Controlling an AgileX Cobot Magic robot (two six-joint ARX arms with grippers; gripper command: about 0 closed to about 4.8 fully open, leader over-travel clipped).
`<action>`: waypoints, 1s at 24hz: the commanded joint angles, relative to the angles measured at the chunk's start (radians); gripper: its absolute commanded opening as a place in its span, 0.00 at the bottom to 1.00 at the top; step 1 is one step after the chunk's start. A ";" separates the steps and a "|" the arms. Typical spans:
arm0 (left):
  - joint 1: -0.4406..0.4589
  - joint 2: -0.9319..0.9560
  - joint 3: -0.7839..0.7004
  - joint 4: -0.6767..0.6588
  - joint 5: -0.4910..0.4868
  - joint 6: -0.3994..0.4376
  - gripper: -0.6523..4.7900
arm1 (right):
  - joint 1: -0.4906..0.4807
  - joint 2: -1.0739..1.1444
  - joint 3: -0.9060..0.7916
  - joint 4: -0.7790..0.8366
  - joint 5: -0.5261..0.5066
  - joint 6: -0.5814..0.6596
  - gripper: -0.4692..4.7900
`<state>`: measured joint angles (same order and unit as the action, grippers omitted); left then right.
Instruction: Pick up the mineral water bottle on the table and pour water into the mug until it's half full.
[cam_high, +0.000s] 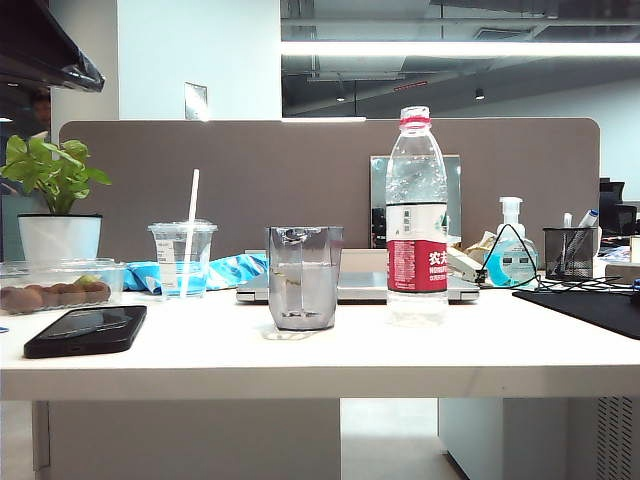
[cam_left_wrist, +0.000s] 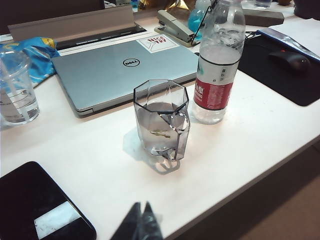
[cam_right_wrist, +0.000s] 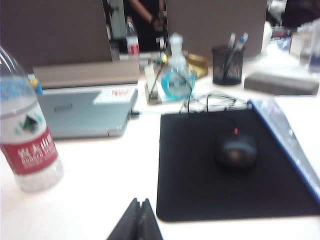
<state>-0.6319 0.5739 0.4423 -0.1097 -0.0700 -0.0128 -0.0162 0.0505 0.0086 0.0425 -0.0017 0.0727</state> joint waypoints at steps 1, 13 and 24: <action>-0.001 -0.001 0.002 0.010 0.003 0.001 0.11 | 0.001 0.002 -0.008 -0.034 -0.001 0.005 0.09; -0.001 -0.002 0.002 0.010 0.003 0.001 0.11 | 0.000 0.002 -0.008 -0.046 -0.001 0.005 0.09; 0.416 -0.278 -0.113 -0.015 0.031 -0.056 0.11 | 0.000 0.002 -0.008 -0.046 -0.001 0.005 0.09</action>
<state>-0.2420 0.3214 0.3473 -0.1379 -0.0635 -0.0589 -0.0158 0.0513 0.0086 -0.0174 -0.0021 0.0750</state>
